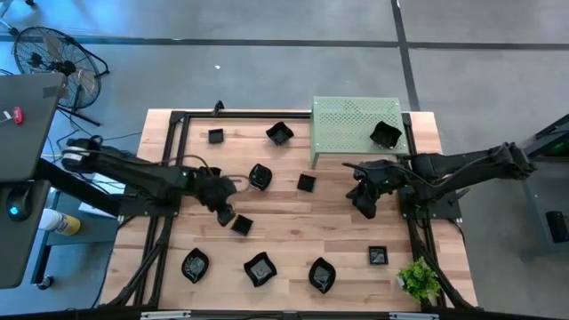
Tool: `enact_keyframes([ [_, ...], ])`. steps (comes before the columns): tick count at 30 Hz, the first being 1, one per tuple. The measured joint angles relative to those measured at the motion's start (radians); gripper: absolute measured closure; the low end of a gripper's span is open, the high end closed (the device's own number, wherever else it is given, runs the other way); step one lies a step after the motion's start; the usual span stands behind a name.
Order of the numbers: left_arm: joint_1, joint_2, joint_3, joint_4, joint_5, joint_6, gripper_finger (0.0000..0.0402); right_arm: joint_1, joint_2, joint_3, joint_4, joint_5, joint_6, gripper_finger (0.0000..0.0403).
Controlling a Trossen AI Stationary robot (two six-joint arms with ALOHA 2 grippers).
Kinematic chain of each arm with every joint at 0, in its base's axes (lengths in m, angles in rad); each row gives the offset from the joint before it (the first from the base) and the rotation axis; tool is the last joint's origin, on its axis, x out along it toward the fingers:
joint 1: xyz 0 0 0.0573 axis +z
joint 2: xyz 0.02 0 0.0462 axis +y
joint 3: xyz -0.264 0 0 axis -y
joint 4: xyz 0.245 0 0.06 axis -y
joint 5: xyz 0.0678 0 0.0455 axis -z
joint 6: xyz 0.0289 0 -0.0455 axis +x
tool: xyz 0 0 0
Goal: Pick & Place Mini shaped plates
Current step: Put the black square plate on the shelf
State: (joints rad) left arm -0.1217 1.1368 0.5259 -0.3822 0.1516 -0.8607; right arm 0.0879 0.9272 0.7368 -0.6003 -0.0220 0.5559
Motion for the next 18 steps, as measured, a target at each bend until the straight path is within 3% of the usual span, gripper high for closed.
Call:
enact_keyframes([
  [9, -0.112, 0.122, 0.001, 0.043, -0.102, -0.263, 0.0266, 0.000, 0.000, 0.000, 0.000, 0.005, -0.068, 0.0402],
  [18, -0.121, 0.125, 0.001, 0.070, -0.150, -0.303, 0.0311, 0.000, 0.000, 0.001, 0.000, 0.033, -0.093, 0.0401],
])
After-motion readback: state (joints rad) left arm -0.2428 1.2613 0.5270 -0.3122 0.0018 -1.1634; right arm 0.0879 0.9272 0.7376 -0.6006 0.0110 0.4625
